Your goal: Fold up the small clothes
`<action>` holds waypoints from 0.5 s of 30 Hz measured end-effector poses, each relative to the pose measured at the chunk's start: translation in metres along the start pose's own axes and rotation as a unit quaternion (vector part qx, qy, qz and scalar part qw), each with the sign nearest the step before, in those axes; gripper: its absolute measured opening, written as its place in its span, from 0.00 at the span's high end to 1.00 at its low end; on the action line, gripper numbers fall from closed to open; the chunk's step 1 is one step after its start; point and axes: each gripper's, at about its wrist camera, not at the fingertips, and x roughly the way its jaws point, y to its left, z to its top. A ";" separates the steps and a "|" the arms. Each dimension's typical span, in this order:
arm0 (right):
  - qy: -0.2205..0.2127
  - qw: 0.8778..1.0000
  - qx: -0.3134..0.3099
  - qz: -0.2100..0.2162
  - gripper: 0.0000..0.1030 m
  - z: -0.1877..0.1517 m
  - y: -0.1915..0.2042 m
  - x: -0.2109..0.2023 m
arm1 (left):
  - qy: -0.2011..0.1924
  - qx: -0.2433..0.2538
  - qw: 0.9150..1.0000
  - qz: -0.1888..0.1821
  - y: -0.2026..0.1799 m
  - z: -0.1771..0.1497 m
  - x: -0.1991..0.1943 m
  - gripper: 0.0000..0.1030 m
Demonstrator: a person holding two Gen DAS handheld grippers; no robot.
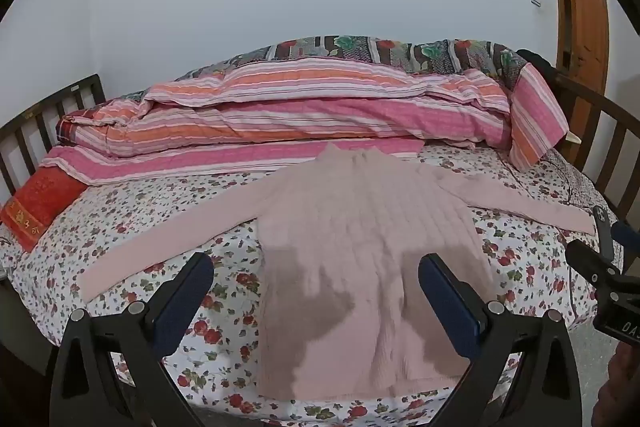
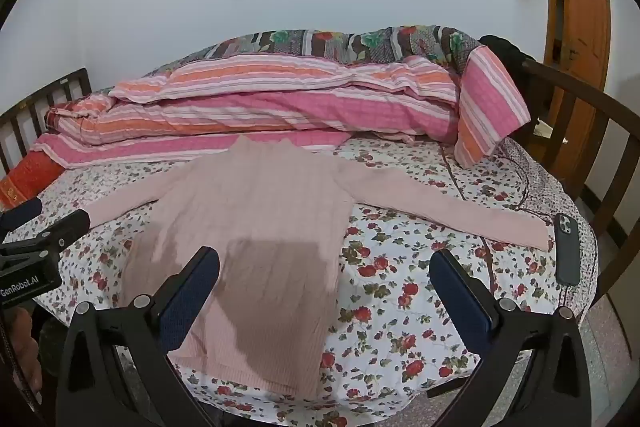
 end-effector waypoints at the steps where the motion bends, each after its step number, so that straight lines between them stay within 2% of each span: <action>1: 0.000 1.000 0.000 -0.001 0.00 0.000 0.000 0.000 | -0.001 0.002 1.000 0.001 0.000 0.000 0.000 0.00; 13: -0.004 1.000 0.013 0.007 0.00 0.002 -0.005 -0.007 | 0.004 -0.006 1.000 0.000 -0.005 0.005 0.002 0.00; 15: -0.003 1.000 0.014 0.006 0.00 0.003 -0.007 -0.007 | 0.002 -0.009 1.000 -0.001 0.000 -0.002 0.002 0.00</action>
